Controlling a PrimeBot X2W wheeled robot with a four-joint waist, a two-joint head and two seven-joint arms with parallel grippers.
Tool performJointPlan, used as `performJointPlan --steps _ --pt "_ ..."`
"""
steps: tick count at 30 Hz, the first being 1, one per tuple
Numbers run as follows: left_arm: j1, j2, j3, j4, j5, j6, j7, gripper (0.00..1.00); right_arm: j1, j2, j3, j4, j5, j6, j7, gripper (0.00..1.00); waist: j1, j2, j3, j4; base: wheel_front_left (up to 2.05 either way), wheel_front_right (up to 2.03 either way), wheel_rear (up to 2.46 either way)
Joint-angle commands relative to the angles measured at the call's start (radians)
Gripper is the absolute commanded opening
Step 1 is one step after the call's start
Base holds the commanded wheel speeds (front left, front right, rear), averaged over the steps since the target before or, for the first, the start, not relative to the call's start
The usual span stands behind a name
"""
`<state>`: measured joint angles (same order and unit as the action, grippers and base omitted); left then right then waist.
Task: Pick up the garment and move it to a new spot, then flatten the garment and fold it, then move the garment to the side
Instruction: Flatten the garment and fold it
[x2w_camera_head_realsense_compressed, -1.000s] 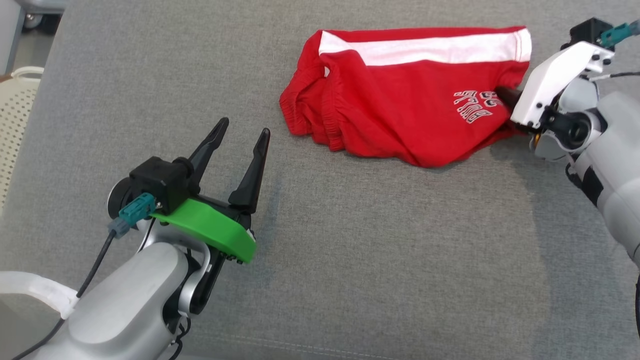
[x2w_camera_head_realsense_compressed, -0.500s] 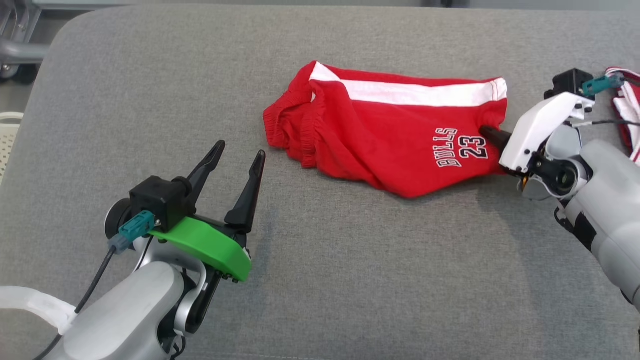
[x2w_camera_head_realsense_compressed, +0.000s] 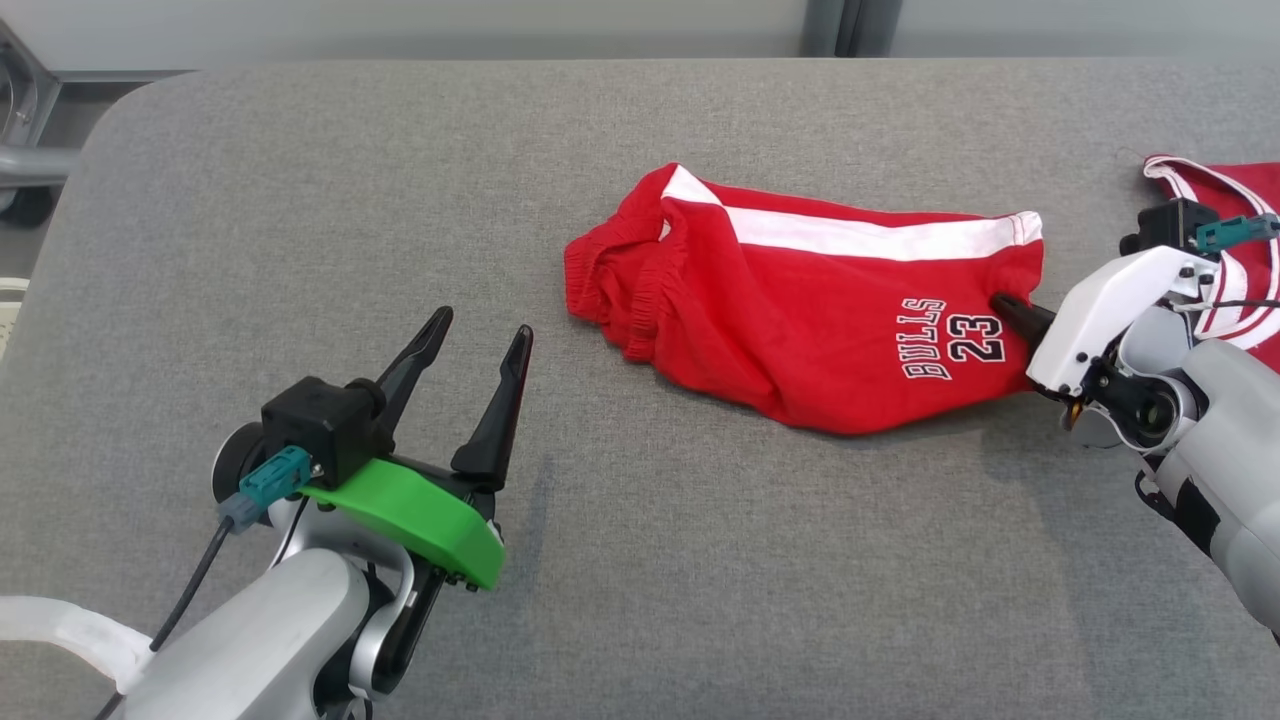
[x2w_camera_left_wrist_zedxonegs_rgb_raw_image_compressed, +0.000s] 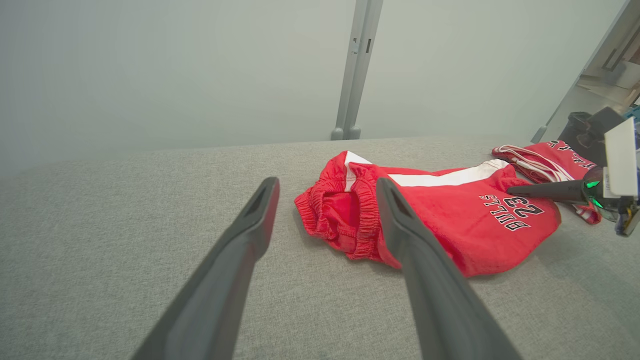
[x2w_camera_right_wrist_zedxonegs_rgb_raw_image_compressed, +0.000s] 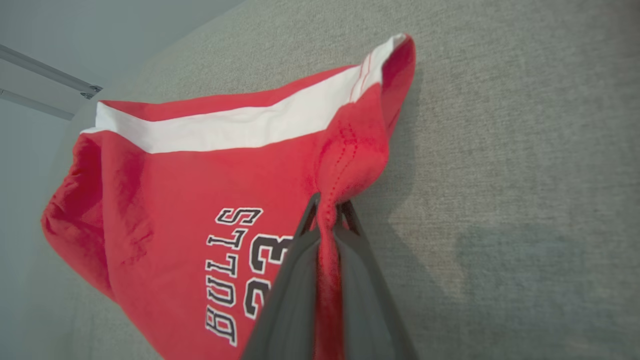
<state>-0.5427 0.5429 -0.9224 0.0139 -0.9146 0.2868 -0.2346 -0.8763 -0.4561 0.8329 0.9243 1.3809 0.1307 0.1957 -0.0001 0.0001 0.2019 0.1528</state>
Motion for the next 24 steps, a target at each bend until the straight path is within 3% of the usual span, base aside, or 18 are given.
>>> performJointPlan --steps 1,12,24 --pt "0.017 0.004 0.000 -0.002 -0.005 0.006 0.000 1.00 0.016 -0.009 0.006 0.006 -0.009 0.000 -0.017 0.00 0.0001 -0.0001 -0.006 -0.004 0.00 0.00 0.00" --pt "0.028 -0.002 -0.004 -0.004 -0.010 0.006 -0.001 1.00 0.001 -0.013 0.040 0.057 -0.050 0.000 -0.105 0.00 0.0001 -0.0001 -0.018 -0.006 0.00 0.00 0.00" --pt "0.047 -0.002 -0.001 0.004 -0.024 0.010 -0.002 1.00 0.016 0.002 0.055 0.110 -0.041 0.000 -0.120 0.00 0.0001 -0.0001 -0.045 -0.004 0.00 0.00 0.00"
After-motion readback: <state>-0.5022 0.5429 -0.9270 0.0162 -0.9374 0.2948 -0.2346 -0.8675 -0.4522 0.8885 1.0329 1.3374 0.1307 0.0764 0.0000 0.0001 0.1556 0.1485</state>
